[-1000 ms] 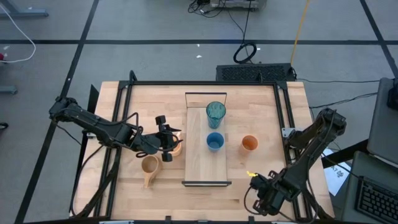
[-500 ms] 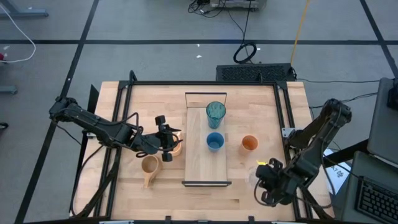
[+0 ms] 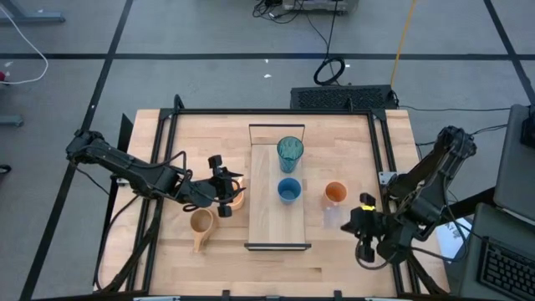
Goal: Stack small to large cups/mugs on shelf
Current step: Put the transparent mug on the shelf
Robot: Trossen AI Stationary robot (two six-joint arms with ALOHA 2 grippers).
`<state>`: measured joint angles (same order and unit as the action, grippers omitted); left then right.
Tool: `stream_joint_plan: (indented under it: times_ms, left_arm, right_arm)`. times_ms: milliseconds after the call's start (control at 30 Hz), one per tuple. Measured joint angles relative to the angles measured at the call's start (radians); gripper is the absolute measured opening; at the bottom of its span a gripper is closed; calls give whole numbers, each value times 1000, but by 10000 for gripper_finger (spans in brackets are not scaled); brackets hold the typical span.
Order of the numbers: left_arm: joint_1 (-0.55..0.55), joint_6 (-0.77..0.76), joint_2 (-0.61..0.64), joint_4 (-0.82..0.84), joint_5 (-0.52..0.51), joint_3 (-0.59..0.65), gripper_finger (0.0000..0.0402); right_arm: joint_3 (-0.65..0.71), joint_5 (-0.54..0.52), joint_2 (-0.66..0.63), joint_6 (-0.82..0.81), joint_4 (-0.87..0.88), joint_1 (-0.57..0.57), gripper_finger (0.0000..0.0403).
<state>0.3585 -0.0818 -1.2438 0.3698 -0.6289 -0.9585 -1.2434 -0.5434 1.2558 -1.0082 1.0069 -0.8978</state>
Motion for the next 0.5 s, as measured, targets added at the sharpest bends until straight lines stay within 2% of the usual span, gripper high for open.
stream_joint_plan:
  times_ms: [300,500]
  left_arm:
    - [0,-21,0,-5,-14,0,189]
    - [0,-29,0,-7,-50,0,188]
  right_arm:
    - [0,-318,-6,233,-12,0,0]
    - [0,-535,6,452,-136,0,0]
